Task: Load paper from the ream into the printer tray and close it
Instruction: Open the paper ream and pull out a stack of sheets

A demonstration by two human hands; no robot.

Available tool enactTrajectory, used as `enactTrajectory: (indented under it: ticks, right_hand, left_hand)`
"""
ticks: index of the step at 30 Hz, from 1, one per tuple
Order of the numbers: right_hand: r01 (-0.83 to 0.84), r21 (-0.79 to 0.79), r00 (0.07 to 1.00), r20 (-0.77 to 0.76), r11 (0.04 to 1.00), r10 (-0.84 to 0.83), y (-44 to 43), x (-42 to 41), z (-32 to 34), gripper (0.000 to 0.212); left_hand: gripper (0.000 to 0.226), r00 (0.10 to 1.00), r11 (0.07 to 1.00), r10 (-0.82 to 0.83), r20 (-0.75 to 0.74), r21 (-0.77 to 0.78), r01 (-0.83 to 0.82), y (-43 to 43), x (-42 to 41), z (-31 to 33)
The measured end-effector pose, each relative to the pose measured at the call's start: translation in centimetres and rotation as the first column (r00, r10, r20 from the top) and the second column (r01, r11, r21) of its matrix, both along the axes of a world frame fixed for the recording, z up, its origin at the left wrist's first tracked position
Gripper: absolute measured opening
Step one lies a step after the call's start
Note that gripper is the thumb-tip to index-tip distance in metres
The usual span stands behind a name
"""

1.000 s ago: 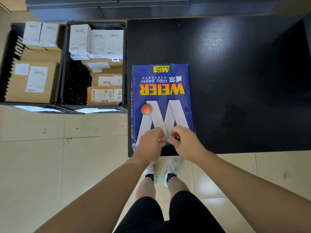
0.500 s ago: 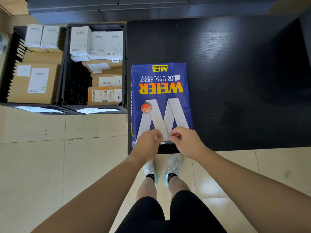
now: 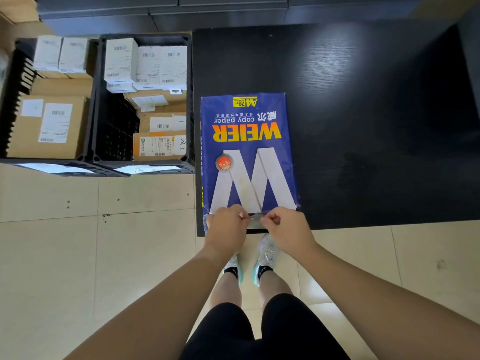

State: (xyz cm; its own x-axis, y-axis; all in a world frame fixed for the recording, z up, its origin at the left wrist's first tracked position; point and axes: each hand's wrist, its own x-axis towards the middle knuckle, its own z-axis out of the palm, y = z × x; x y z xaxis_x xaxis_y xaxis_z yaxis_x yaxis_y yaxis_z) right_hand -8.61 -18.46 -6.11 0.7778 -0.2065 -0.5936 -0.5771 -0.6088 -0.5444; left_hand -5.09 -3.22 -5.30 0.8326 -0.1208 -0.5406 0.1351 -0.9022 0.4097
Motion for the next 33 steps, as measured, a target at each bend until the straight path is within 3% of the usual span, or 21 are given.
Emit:
enactTrajectory:
  ticks: [5, 13, 17, 24, 29, 33]
  right_hand:
    - [0.102, 0.044, 0.995, -0.016, 0.994, -0.102, 0.6, -1.3, -0.9, 0.015]
    - [0.152, 0.006, 0.988, 0.029, 0.988, -0.152, 1.0, -2.2, -1.9, 0.019]
    - [0.227, 0.063, 0.971, 0.062, 0.972, -0.230, 0.3, -2.8, -1.5, 0.014]
    - [0.408, 0.015, 0.903, 0.137, 0.913, -0.406, -1.7, -3.1, 0.2, 0.008]
    - [0.448, 0.004, 0.878, 0.188, 0.894, -0.441, -2.2, -2.7, 0.8, 0.008]
    - [0.441, -0.024, 0.879, 0.216, 0.897, -0.426, -2.1, -2.2, 1.0, 0.012]
  left_hand:
    - [0.019, 0.972, 0.969, -0.213, 0.096, 0.150, 0.198, 0.2, -1.2, -0.6]
    - [0.015, 0.931, 0.931, -0.331, 0.153, 0.215, 0.296, 0.3, -1.9, -1.4]
    - [0.015, 0.927, 0.930, -0.341, 0.158, 0.201, 0.308, 0.4, -2.0, -1.4]
    - [0.026, 0.933, 0.954, -0.295, 0.207, 0.107, 0.278, 0.5, -1.5, -0.6]
    - [0.017, 0.933, 0.967, -0.254, 0.255, 0.099, 0.236, 0.1, 0.0, 0.1]
    - [0.020, 0.913, 0.947, -0.316, 0.259, 0.149, 0.285, 0.3, 0.8, 0.0]
